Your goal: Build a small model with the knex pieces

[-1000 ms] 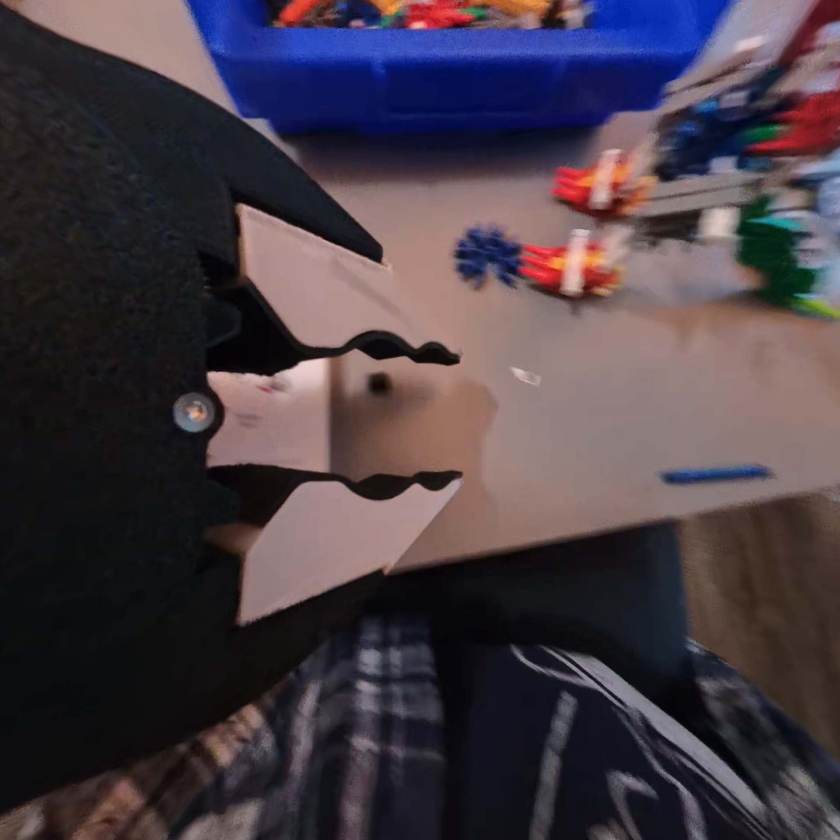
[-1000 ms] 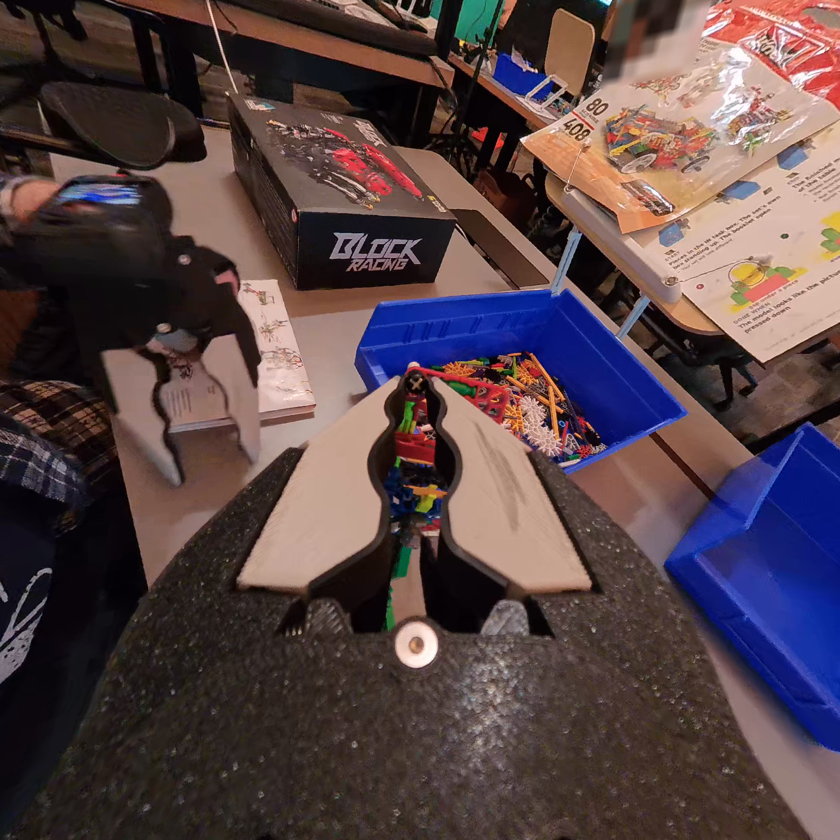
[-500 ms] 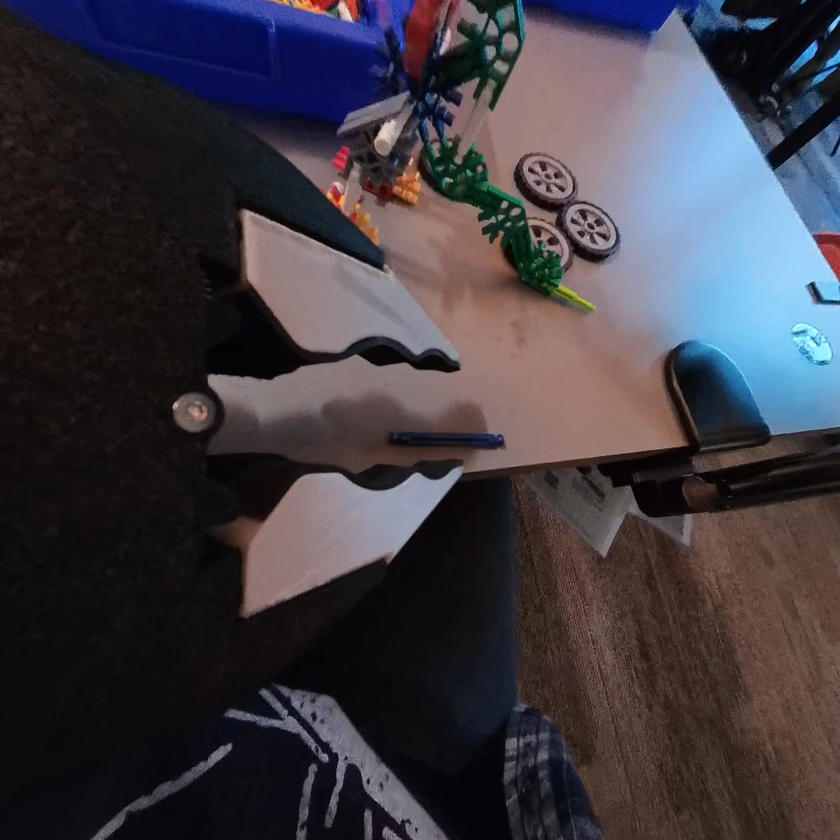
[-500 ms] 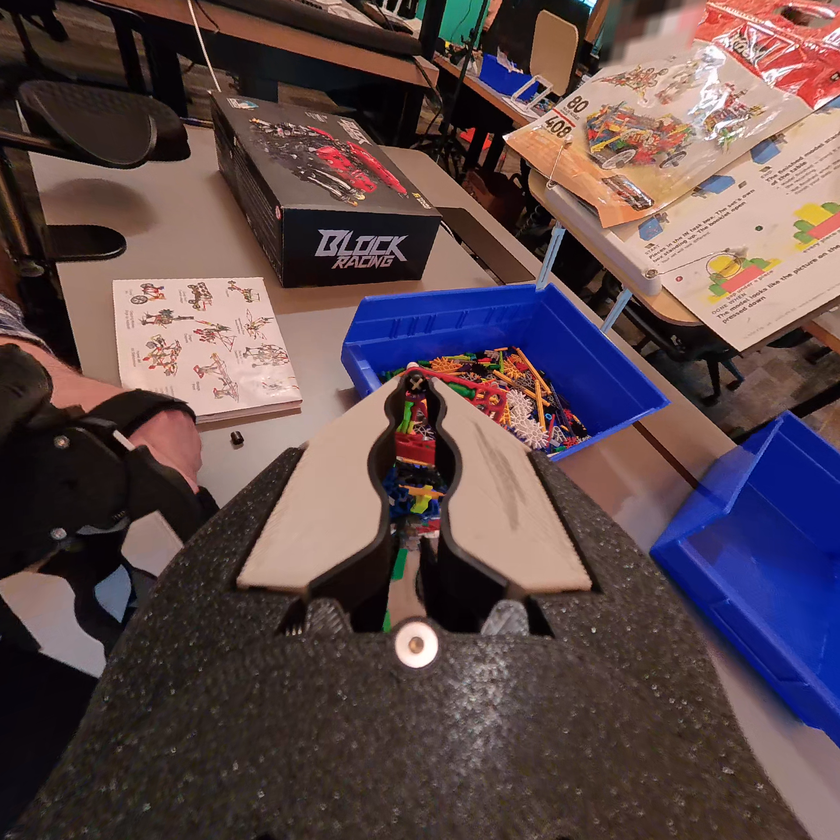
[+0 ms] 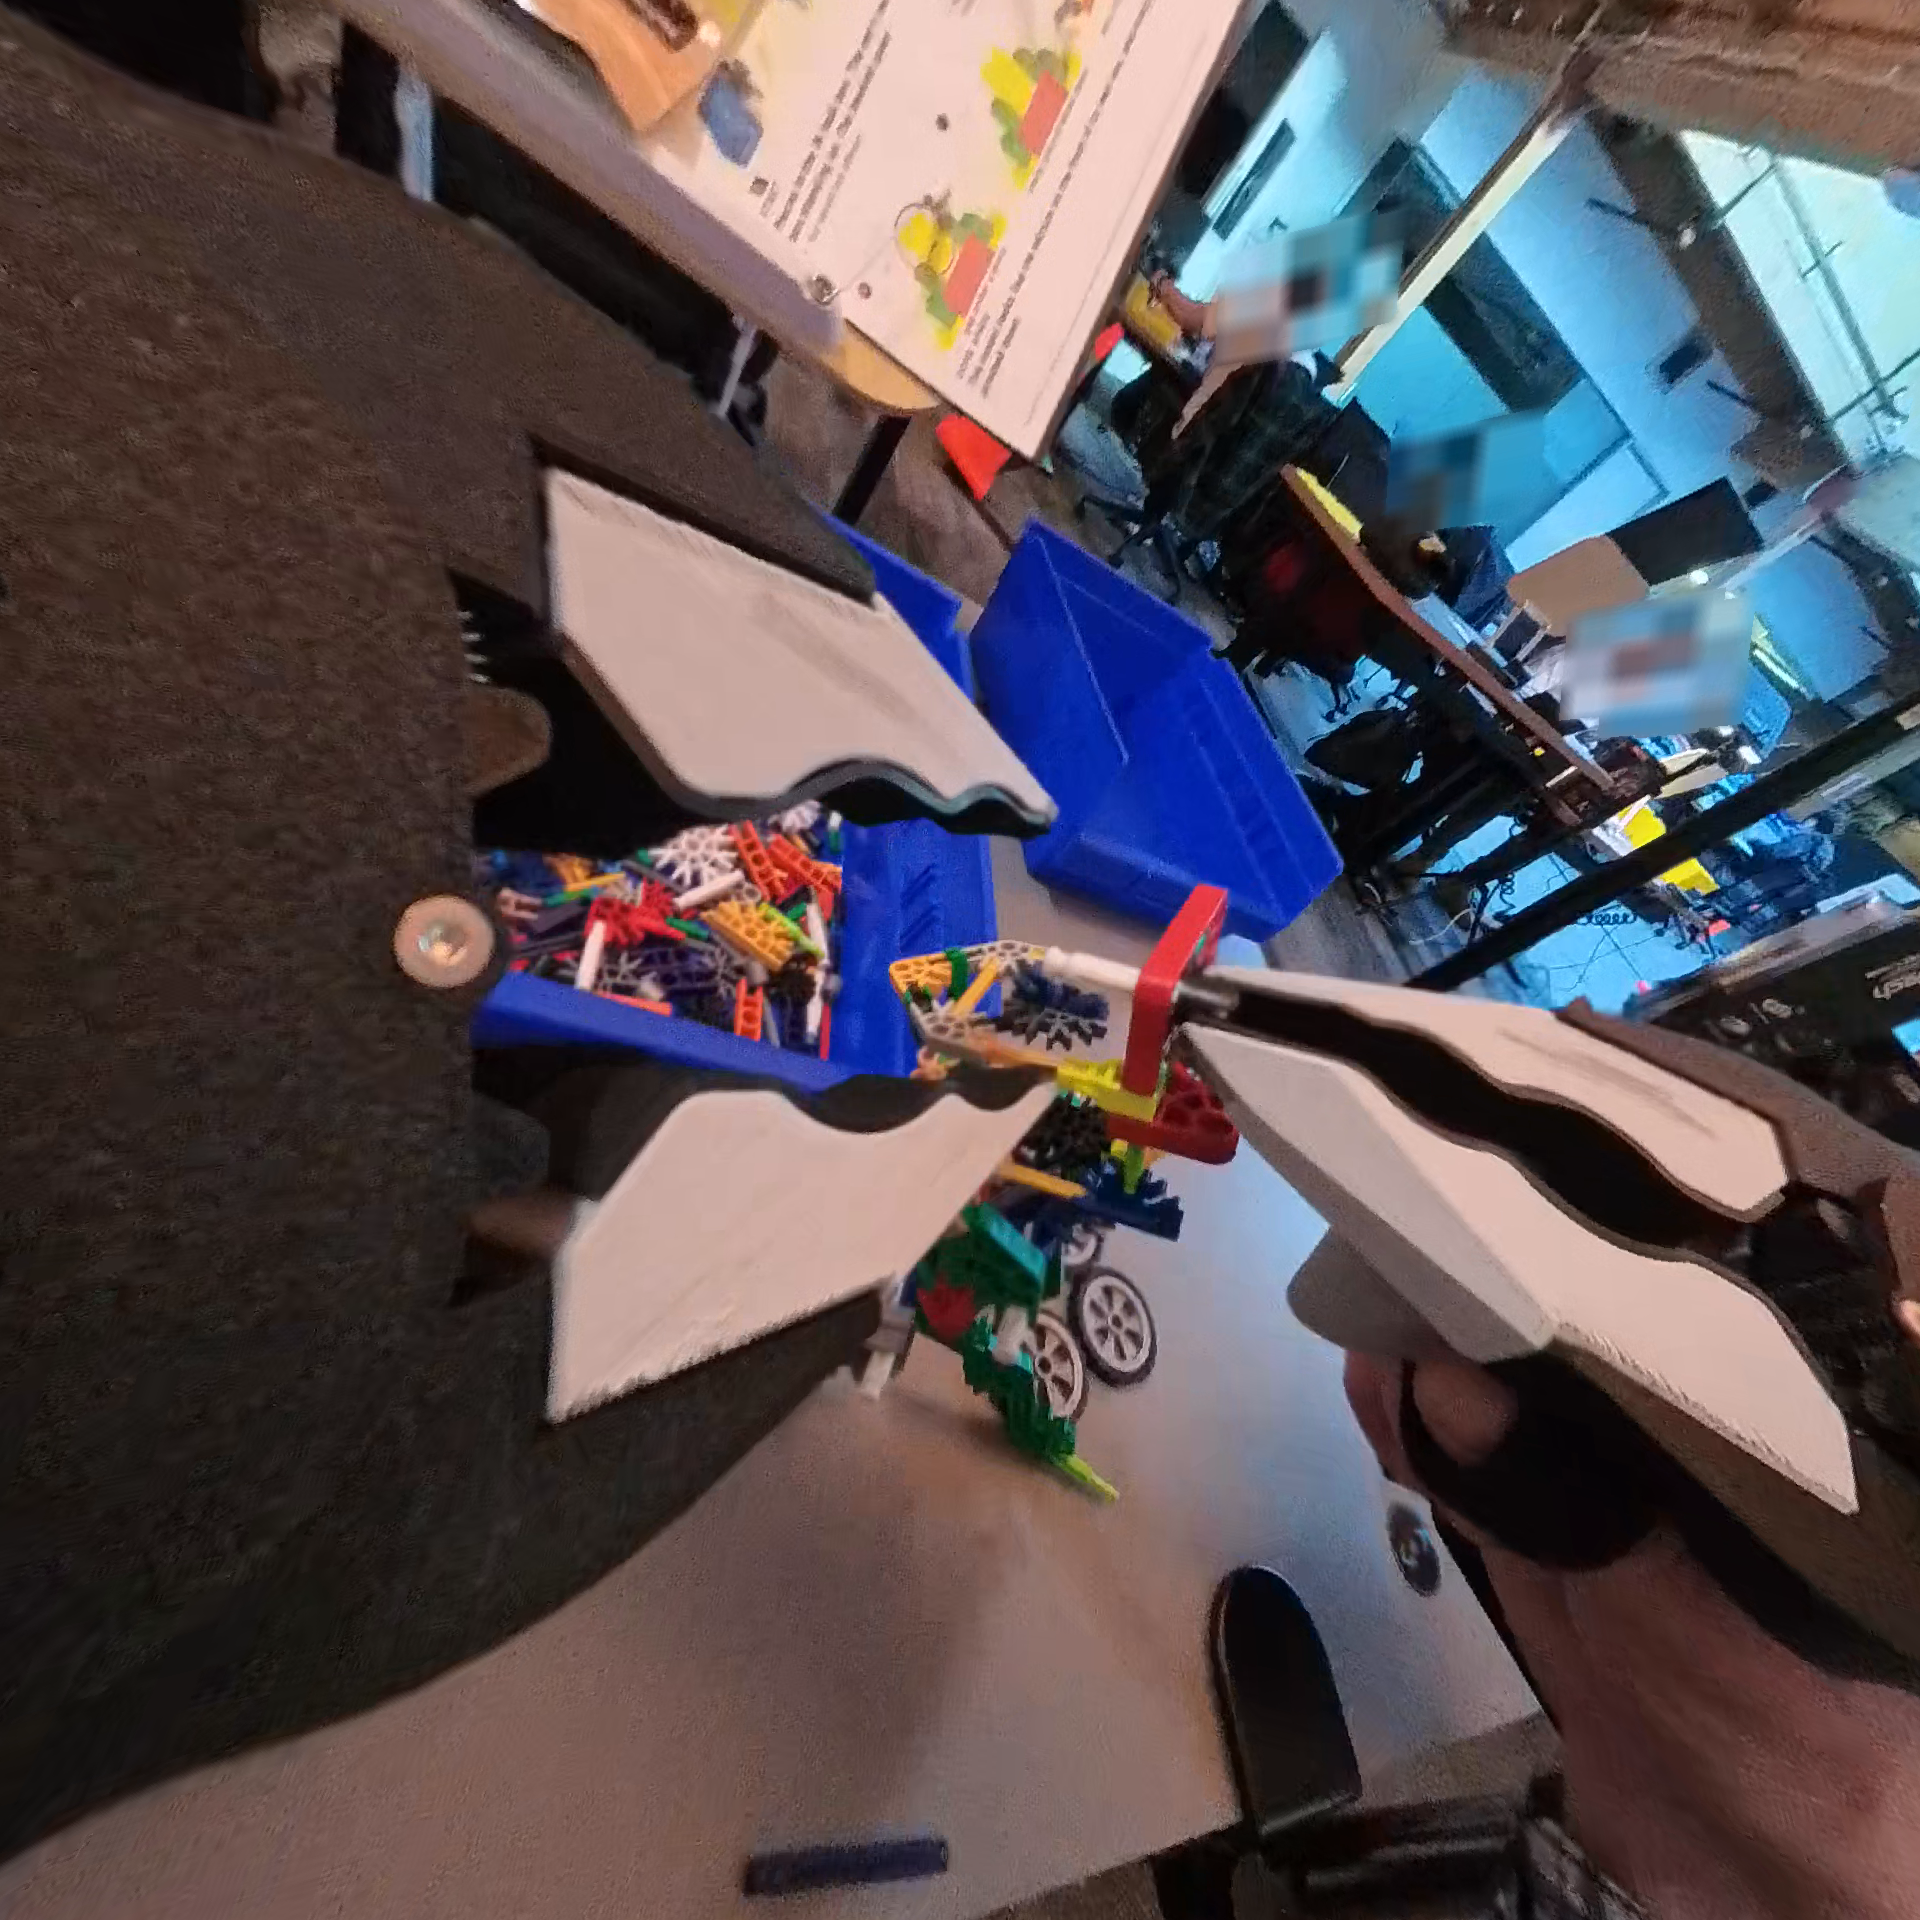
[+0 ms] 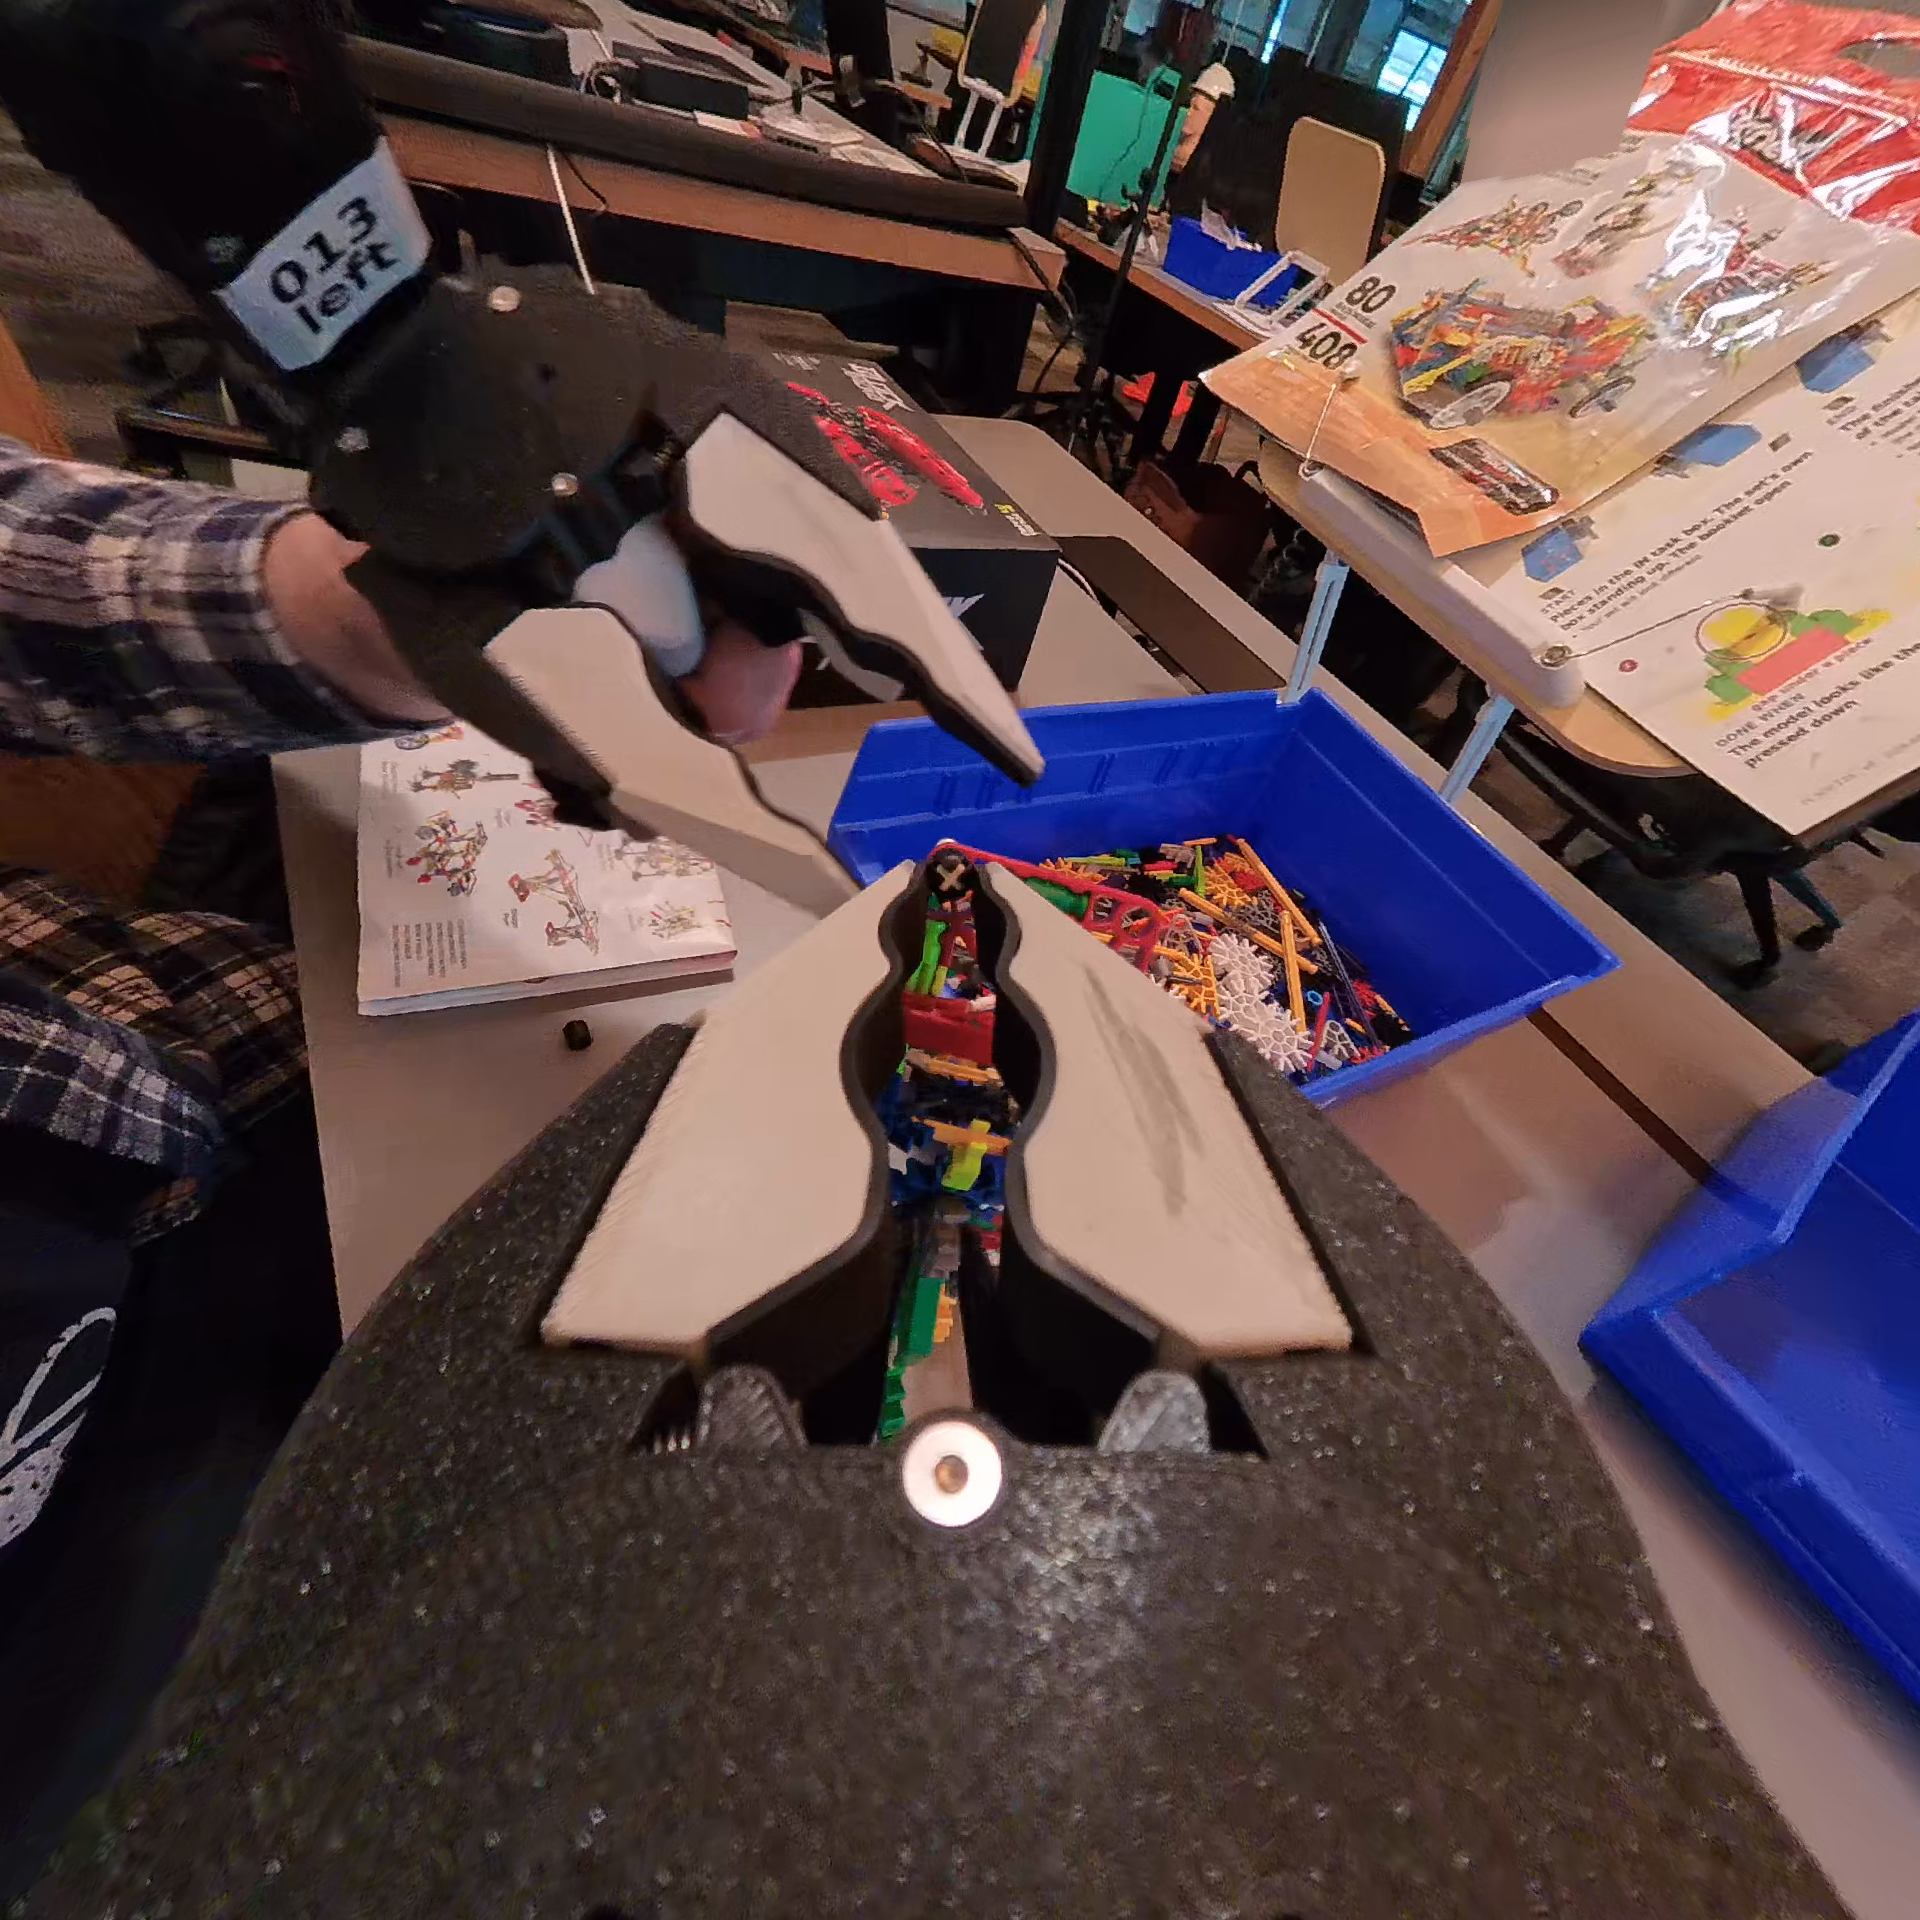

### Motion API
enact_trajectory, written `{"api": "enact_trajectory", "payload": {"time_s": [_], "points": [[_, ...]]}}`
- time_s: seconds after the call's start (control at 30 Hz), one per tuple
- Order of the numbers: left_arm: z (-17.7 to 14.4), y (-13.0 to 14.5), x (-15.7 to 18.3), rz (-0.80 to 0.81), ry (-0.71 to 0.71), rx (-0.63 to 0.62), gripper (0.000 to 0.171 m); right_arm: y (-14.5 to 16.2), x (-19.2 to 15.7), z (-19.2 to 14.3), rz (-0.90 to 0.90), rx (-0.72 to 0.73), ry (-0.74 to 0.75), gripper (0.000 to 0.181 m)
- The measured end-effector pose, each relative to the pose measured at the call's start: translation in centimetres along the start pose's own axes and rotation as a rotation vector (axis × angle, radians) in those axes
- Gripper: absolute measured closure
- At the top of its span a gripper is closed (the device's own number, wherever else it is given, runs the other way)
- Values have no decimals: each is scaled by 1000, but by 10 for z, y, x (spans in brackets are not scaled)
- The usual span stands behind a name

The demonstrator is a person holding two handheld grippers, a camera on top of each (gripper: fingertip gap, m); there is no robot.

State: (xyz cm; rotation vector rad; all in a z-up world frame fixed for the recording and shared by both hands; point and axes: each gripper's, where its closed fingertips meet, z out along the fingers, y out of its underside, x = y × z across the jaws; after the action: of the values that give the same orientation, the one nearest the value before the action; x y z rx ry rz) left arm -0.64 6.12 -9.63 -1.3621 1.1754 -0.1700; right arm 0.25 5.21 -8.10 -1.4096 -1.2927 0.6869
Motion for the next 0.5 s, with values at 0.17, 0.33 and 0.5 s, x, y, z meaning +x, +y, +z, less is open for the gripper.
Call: {"api": "enact_trajectory", "payload": {"time_s": [0.17, 0.33, 0.5], "points": [[14, -9, 4, 51, 103, 44, 141, 1, 1, -3, 24, 23, -39, 174], [19, -11, 2, 47, 167, 69, 134, 2, 3, -5, 9, 6, -59, 174], [19, -12, -3, 5, 245, 93, 119, 2, 3, -5, -49, -31, -66, 174]]}}
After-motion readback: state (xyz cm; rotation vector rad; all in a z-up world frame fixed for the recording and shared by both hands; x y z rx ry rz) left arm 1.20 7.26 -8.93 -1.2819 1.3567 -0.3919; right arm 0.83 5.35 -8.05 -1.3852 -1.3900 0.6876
